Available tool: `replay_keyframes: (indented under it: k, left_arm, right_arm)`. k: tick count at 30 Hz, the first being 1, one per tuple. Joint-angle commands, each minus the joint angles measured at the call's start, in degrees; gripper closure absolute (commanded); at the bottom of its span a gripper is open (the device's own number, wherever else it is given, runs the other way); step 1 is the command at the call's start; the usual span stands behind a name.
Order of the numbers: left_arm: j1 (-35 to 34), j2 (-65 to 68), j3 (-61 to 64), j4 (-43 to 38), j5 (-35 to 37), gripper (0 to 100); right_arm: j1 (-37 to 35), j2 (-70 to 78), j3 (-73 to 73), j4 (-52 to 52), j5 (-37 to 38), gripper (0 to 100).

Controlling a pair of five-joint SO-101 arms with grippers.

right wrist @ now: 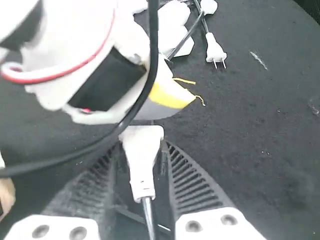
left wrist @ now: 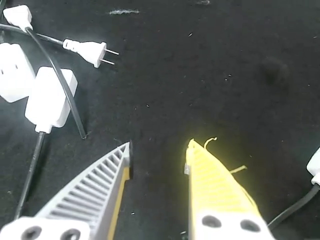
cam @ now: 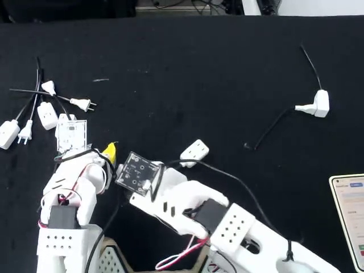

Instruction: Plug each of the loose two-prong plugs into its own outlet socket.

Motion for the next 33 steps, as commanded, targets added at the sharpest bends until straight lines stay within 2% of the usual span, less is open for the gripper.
replay_keyframes:
  k: [1,30,33]
  left_arm:
    - [-0.6,0.1,-0.6,-0.7,-0.5,82]
    - [-0.4,0.2,1.3,-0.5,-0.5,82]
    - [1.8,0.5,1.4,-0.4,-0.5,82]
  right_arm:
    - [-0.6,-3.0,-0.6,0.4,-0.6,98.8]
    - [-0.5,-3.5,-1.1,-1.5,-5.8,98.8]
    - [-0.5,-3.5,-0.7,-3.3,-7.6,98.8]
